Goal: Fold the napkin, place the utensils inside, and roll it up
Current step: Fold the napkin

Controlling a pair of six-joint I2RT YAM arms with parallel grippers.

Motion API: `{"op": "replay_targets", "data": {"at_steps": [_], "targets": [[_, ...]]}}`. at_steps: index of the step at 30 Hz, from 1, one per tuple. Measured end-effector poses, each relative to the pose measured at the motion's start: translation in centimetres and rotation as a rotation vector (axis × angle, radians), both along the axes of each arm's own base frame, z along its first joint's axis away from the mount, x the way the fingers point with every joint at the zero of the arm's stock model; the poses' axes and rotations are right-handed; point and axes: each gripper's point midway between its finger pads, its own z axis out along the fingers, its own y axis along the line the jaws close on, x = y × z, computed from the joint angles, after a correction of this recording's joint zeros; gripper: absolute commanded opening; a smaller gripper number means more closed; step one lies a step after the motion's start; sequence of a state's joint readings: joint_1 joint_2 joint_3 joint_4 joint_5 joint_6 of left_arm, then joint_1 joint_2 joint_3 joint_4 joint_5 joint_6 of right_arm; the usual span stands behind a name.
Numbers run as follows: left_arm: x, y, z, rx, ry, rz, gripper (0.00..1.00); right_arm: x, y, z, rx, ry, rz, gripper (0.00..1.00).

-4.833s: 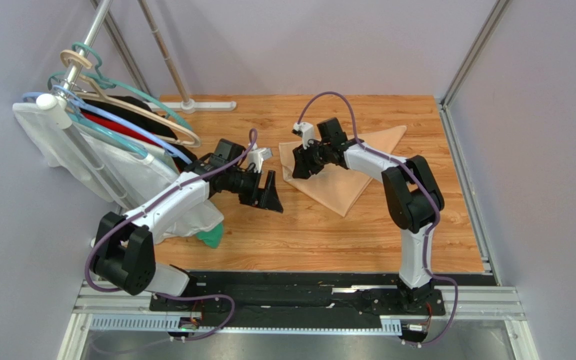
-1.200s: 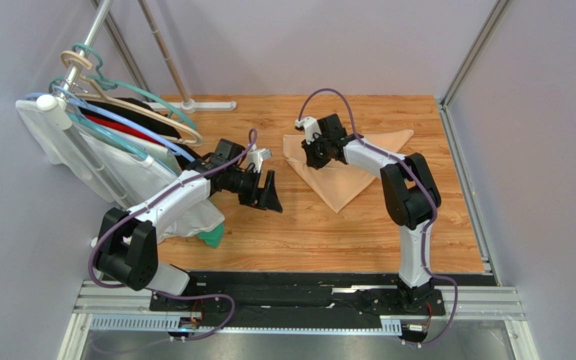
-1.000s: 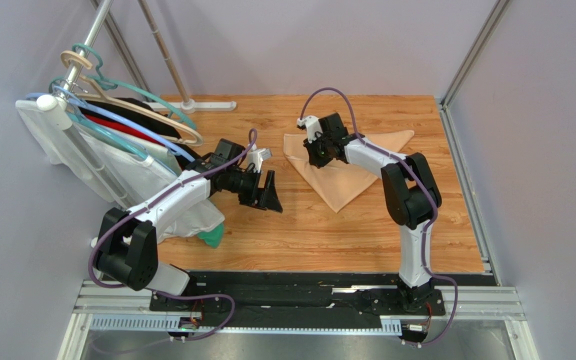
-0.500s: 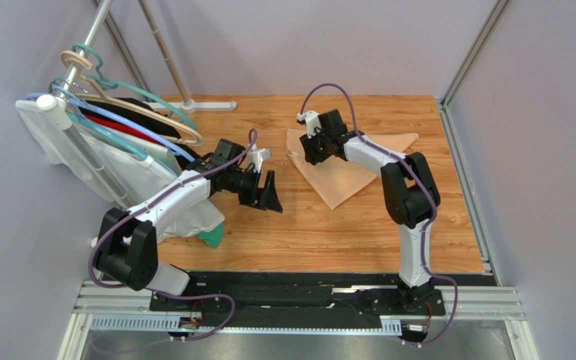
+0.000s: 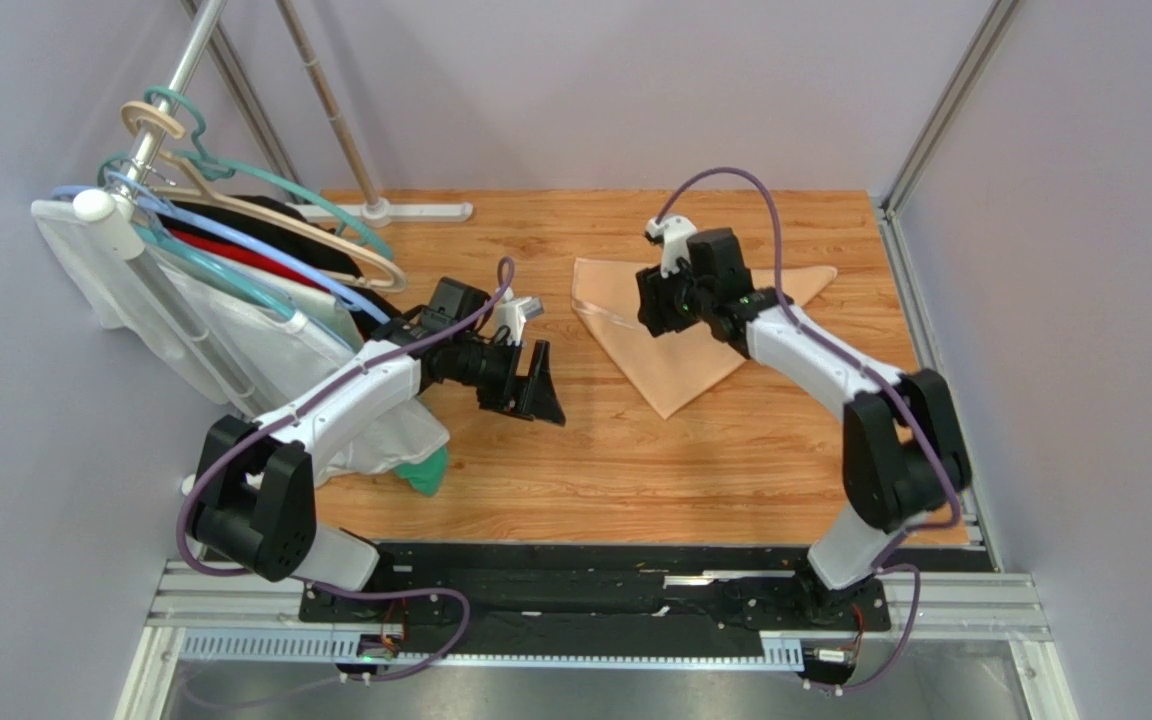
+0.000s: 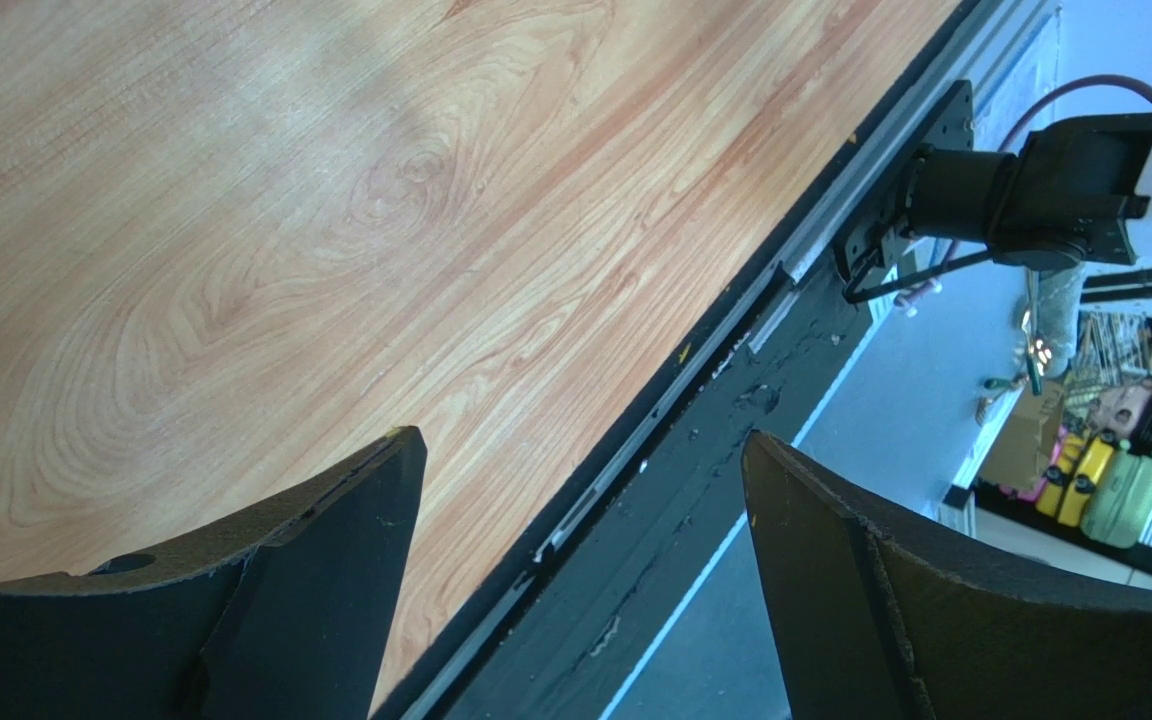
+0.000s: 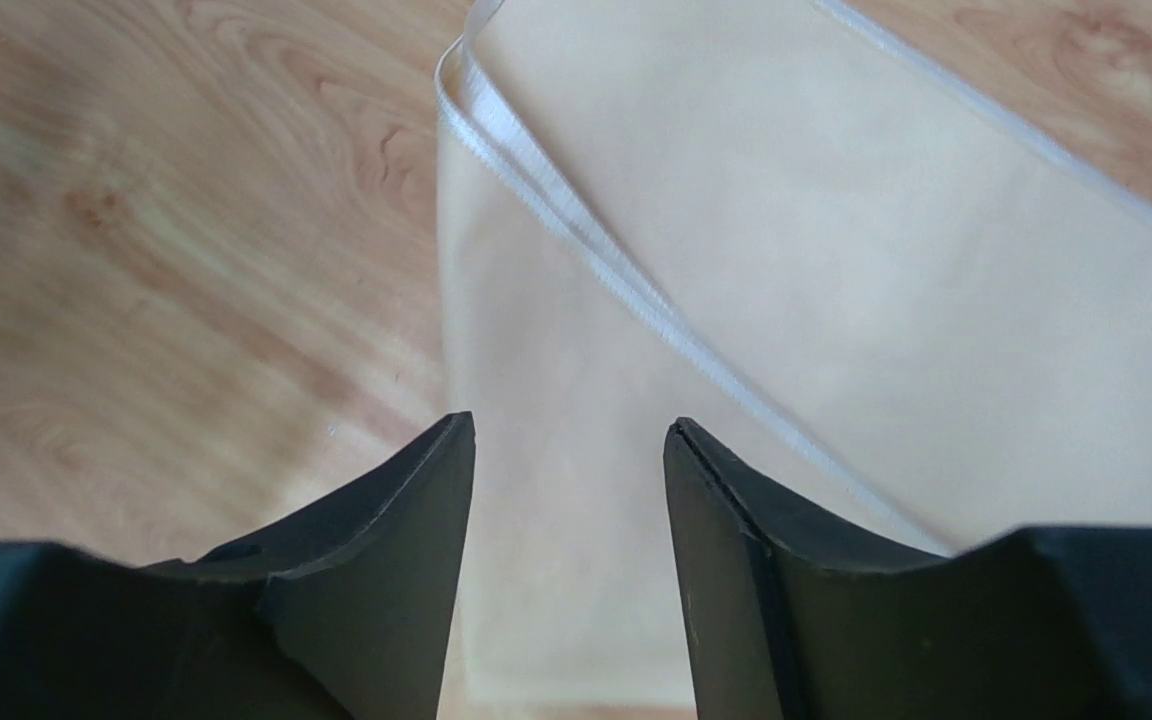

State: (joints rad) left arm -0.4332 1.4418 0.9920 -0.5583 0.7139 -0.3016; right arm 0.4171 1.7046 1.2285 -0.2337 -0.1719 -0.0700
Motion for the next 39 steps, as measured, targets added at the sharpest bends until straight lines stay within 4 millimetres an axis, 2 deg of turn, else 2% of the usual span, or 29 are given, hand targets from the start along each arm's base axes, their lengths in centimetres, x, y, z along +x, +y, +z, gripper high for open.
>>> {"op": "replay_targets", "data": {"at_steps": [2, 4, 8, 11, 23, 35, 39], "targets": [[0.0, 0.0, 0.0, -0.001, 0.001, 0.000, 0.87, -2.8, -0.7, 0.7, 0.013, -0.017, -0.010, 0.50], [0.0, 0.0, 0.0, -0.003, 0.002, -0.002, 0.87, -5.0, -0.8, 0.1, 0.008, -0.009, -0.003, 0.48], [-0.1, -0.1, 0.2, -0.008, 0.004, -0.002, 0.87, -8.3, -0.2, -3.6, -0.034, 0.076, 0.016, 0.43], [-0.1, -0.1, 0.2, -0.010, 0.003, -0.003, 0.87, -9.5, 0.3, -5.7, -0.068, 0.127, 0.028, 0.40], [-0.2, -0.1, 0.2, -0.011, 0.003, -0.003, 0.87, -9.9, 0.3, -10.1, -0.170, 0.195, 0.019, 0.33], [-0.2, -0.1, 0.3, -0.013, 0.005, -0.004, 0.87, -9.1, 0.5, -10.9, -0.200, 0.204, 0.014, 0.25], [-0.2, -0.1, 0.3, -0.014, 0.004, -0.004, 0.87, -8.9, 0.6, -11.0, -0.220, 0.197, 0.005, 0.11]]}}
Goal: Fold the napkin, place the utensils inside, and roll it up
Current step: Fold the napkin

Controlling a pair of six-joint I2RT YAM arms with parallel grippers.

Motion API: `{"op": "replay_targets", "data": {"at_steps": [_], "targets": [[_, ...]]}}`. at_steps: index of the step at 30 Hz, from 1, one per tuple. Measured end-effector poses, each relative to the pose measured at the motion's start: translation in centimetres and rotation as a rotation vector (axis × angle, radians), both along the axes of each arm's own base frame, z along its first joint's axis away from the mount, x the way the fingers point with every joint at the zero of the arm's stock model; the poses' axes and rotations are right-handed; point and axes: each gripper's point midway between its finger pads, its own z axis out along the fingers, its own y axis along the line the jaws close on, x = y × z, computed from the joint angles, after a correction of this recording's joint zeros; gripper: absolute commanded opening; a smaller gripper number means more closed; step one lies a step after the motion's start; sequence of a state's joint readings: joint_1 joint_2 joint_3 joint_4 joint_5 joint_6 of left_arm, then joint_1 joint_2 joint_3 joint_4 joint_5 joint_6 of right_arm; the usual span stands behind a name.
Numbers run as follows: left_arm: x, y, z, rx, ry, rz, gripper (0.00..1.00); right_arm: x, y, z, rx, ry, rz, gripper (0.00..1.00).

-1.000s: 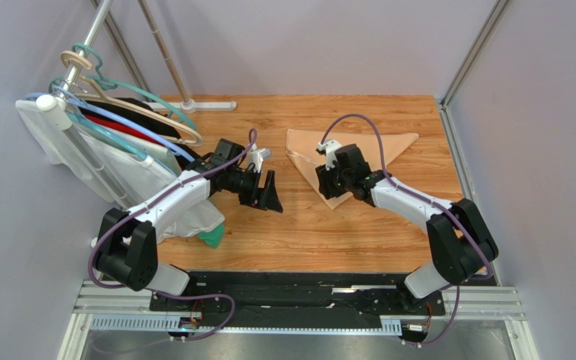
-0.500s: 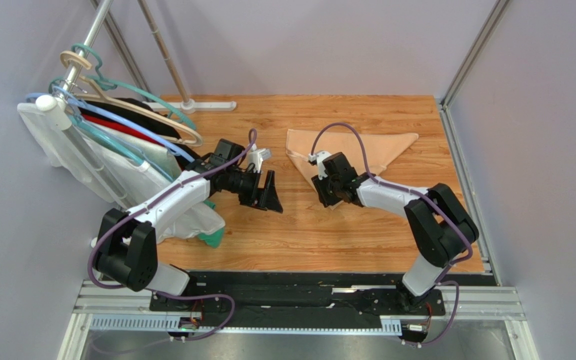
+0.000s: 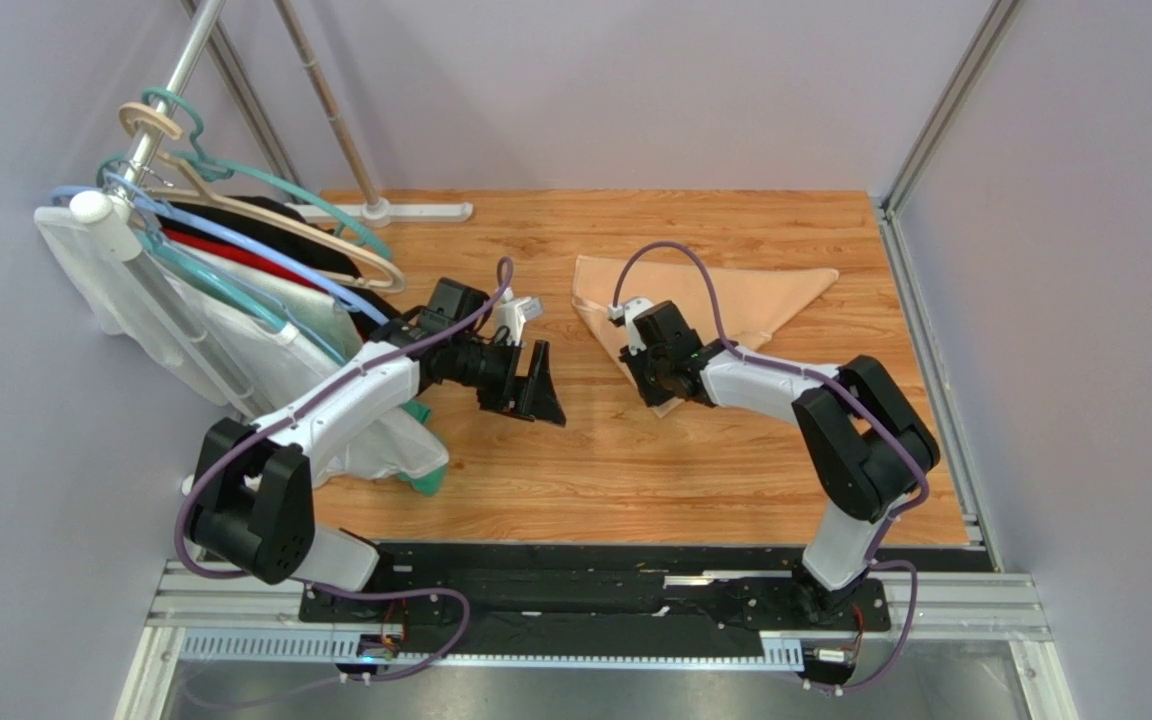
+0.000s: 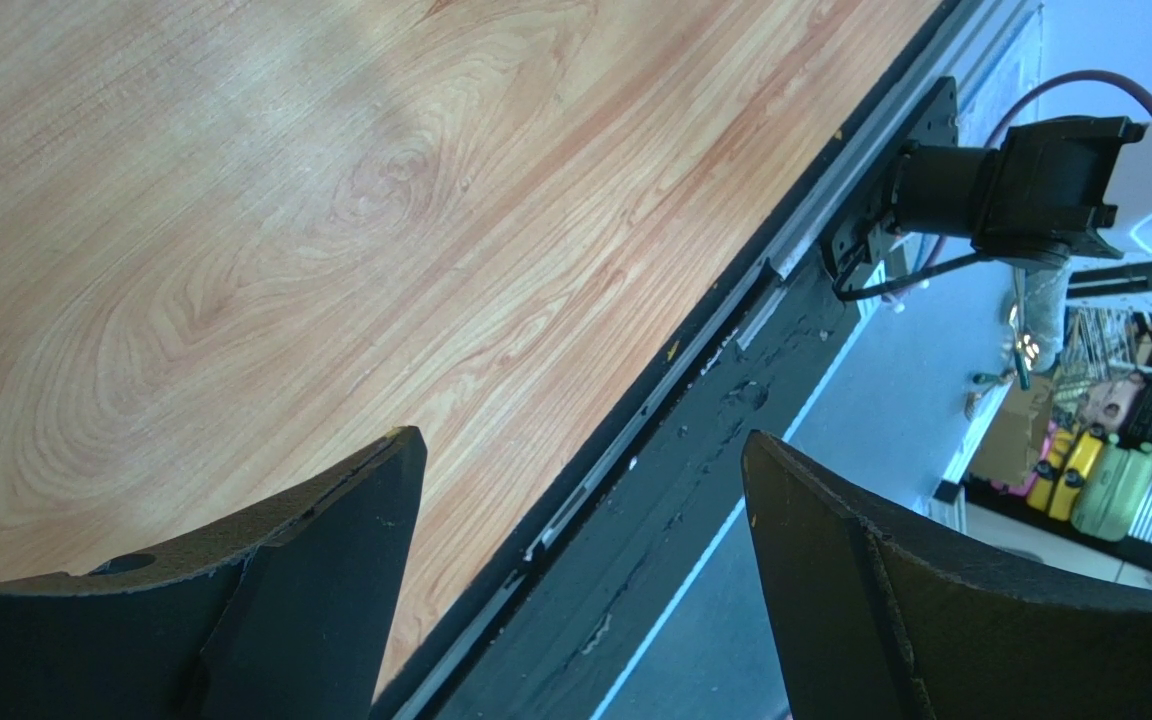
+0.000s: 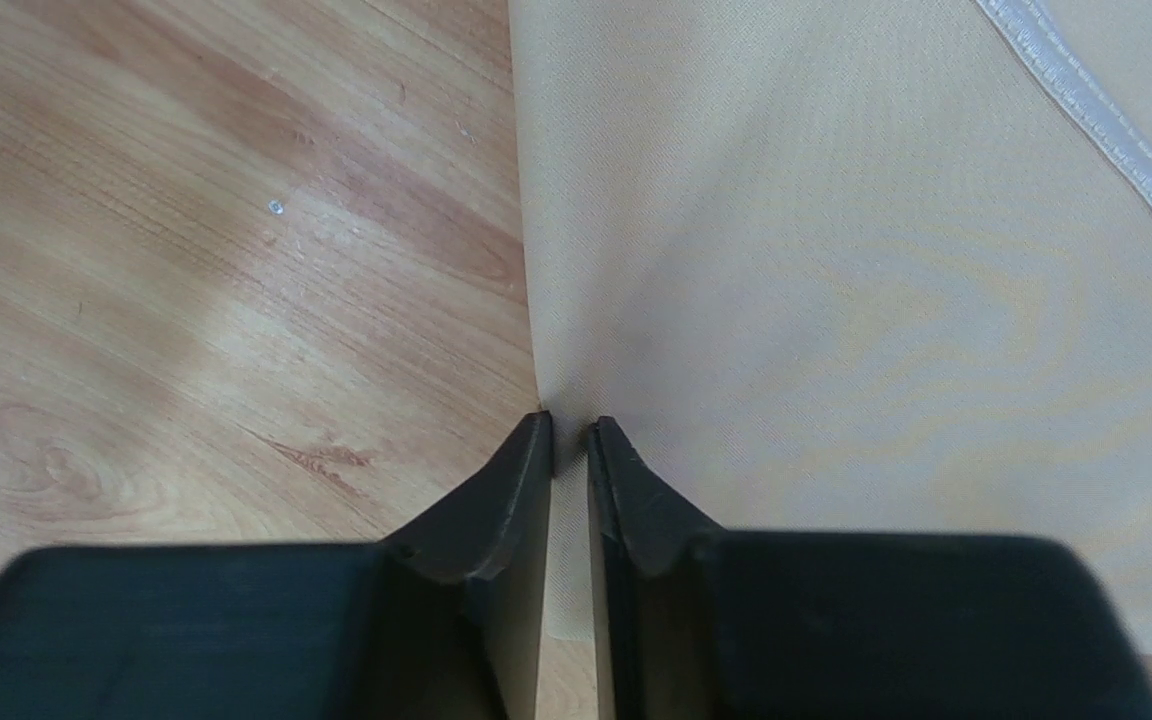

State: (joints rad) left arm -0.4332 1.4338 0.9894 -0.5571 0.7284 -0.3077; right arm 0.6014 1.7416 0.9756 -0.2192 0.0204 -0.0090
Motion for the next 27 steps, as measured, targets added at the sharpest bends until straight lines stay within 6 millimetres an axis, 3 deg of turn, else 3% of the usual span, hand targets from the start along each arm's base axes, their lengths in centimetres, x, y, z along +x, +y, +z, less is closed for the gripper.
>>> {"op": "replay_targets", "data": {"at_steps": [4, 10, 14, 17, 25, 27], "targets": [[-0.1, 0.0, 0.0, -0.001, -0.001, 0.000, 0.87, 0.5, 0.4, 0.0, -0.008, -0.013, -0.014, 0.00], [-0.3, 0.1, 0.2, -0.006, -0.005, -0.002, 0.87, 0.1, 1.2, 0.1, -0.011, -0.017, -0.008, 0.00], [-0.4, 0.1, 0.3, -0.009, -0.008, -0.003, 0.87, -1.0, 2.8, 0.1, 0.011, 0.006, 0.001, 0.00], [-0.5, 0.1, 0.6, -0.013, -0.016, -0.003, 0.87, -2.4, 5.2, 0.1, 0.038, 0.033, 0.019, 0.00], [-0.8, 0.1, 1.9, -0.040, -0.058, -0.012, 0.87, -7.1, 14.0, 0.2, 0.155, 0.100, 0.063, 0.00], [-1.3, 0.3, 2.3, -0.047, -0.057, -0.015, 0.87, -7.8, 15.3, 0.2, 0.196, 0.124, 0.053, 0.02]]}}
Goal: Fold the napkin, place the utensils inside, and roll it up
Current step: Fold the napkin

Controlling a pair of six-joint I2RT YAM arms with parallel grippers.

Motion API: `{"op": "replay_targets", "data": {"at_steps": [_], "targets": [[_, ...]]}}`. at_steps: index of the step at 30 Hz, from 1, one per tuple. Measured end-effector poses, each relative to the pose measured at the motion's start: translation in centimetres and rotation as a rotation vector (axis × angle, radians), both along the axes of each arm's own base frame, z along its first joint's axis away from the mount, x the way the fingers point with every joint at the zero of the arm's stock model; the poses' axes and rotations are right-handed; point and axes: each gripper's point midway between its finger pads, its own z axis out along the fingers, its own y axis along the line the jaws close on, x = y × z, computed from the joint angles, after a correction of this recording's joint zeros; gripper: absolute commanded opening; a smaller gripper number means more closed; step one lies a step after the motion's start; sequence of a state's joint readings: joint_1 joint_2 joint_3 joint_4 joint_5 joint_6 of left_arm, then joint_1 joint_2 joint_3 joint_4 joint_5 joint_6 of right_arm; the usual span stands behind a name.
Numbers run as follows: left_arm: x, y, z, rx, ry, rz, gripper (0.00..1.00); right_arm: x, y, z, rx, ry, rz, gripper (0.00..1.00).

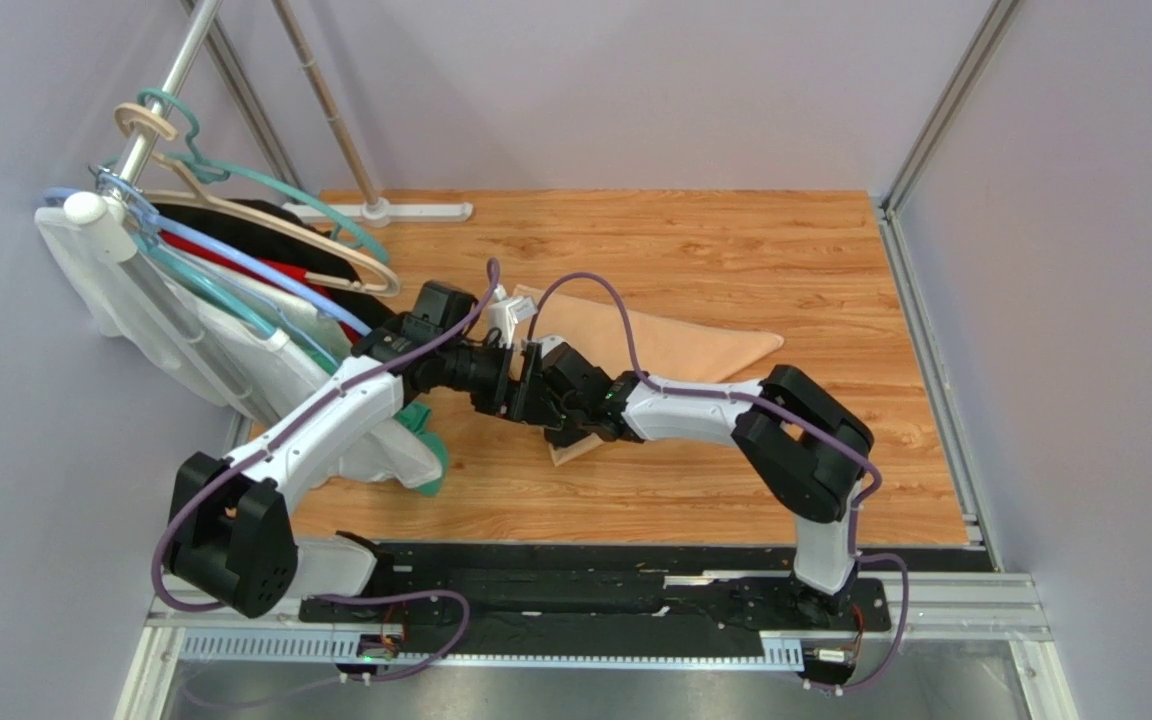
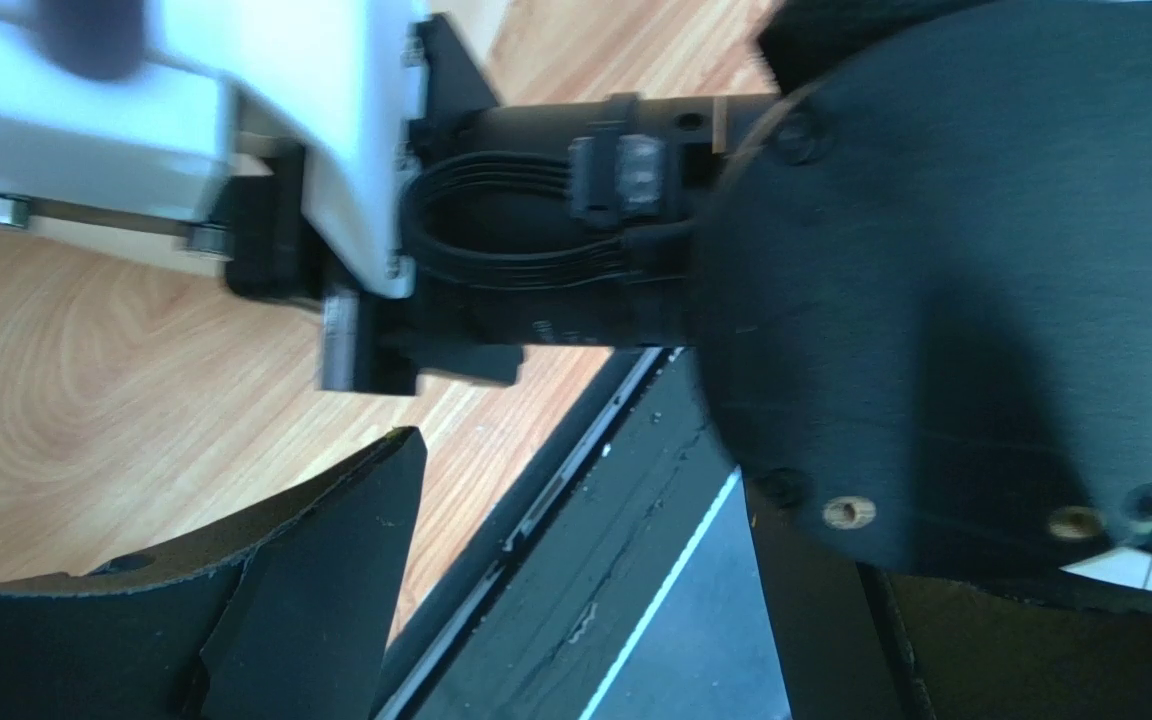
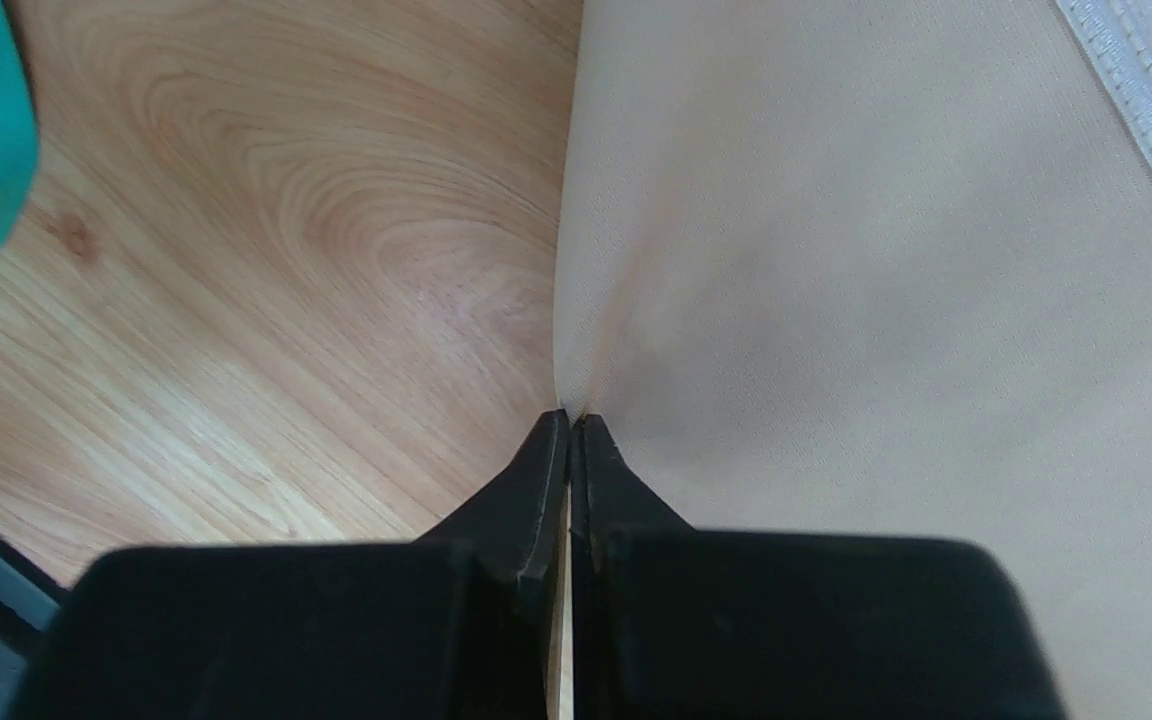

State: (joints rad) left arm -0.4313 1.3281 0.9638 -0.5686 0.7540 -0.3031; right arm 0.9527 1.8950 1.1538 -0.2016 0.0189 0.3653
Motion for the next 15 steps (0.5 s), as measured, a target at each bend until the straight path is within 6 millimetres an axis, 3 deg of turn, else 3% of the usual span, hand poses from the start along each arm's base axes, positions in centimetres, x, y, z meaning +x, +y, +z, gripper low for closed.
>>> {"op": "replay_targets", "data": {"at_steps": [1, 5, 11, 15], "targets": [[-0.1, 0.0, 0.2, -0.004, -0.004, -0.003, 0.87, -0.1, 0.3, 0.1, 0.013, 0.007, -0.013, 0.04], [-0.1, -0.1, 0.4, -0.012, -0.013, -0.004, 0.87, -0.2, 0.5, 0.1, 0.031, 0.022, -0.042, 0.44], [-0.1, -0.2, 1.3, -0.039, -0.045, -0.011, 0.87, -0.3, -0.6, 1.6, 0.042, -0.005, -0.040, 0.61], [-0.2, -0.4, 2.6, -0.072, -0.097, -0.018, 0.87, 0.9, -2.0, 4.7, 0.082, -0.051, -0.058, 0.62]]}}
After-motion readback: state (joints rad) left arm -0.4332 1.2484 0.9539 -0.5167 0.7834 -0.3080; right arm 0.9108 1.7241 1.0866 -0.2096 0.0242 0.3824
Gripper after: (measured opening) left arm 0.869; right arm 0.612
